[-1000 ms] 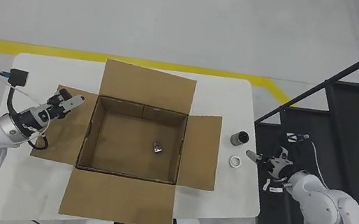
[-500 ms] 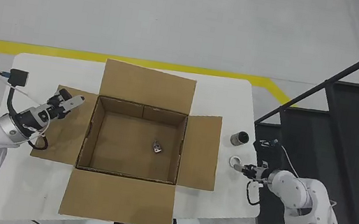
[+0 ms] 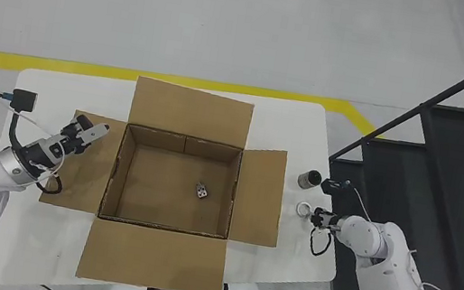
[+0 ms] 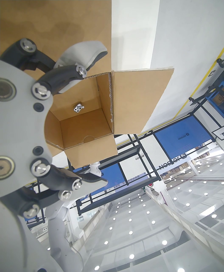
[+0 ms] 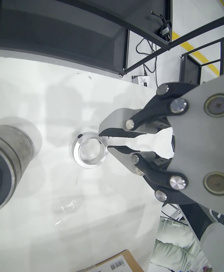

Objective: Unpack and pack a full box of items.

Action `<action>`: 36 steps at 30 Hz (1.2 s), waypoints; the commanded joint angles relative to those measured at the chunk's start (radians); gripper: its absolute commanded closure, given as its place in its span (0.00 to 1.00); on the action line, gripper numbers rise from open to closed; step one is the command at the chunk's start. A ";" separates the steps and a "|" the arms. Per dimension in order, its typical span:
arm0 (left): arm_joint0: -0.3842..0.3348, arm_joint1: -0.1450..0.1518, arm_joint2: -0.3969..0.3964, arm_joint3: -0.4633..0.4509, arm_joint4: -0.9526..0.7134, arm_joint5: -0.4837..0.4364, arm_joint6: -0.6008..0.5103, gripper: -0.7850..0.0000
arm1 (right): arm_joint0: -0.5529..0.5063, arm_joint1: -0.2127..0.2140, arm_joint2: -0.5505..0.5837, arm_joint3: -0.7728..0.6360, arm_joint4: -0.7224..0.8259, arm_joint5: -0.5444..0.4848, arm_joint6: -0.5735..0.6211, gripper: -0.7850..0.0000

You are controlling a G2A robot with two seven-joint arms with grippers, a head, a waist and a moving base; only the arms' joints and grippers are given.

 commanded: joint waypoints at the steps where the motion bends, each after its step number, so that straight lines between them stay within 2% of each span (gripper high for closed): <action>1: 0.000 0.000 0.000 0.000 0.000 0.000 0.000 0.00 | 0.008 0.000 -0.008 0.010 0.002 0.004 -0.005 0.71; 5: 0.000 0.000 0.000 0.000 0.000 0.000 0.000 0.00 | 0.024 -0.001 -0.021 0.030 0.007 0.018 -0.015 0.70; 11: 0.000 0.000 0.000 0.000 0.000 0.000 0.000 0.00 | 0.040 0.000 -0.035 0.053 0.009 0.025 -0.029 0.80; 13: 0.000 0.000 0.000 0.000 0.000 0.000 0.000 0.00 | 0.044 0.000 -0.039 0.060 0.012 0.026 -0.034 0.80; 20: 0.000 0.000 0.000 0.000 0.000 0.000 0.000 0.00 | 0.065 0.001 -0.058 0.088 0.021 0.030 -0.046 0.69; 22: 0.000 0.000 0.000 0.000 0.000 0.000 0.000 0.00 | 0.071 0.001 -0.063 0.095 0.022 0.031 -0.047 0.69; 28: 0.000 0.000 0.000 0.000 0.000 0.000 0.000 0.00 | 0.092 0.002 -0.080 0.112 0.020 0.035 -0.047 0.82; 31: 0.000 0.000 0.000 0.000 0.000 0.000 0.000 0.00 | 0.099 0.003 -0.087 0.116 0.015 0.037 -0.046 1.00; 36: 0.000 0.000 0.000 0.000 0.000 0.000 0.000 0.00 | 0.102 0.007 -0.088 0.105 -0.009 0.045 -0.042 1.00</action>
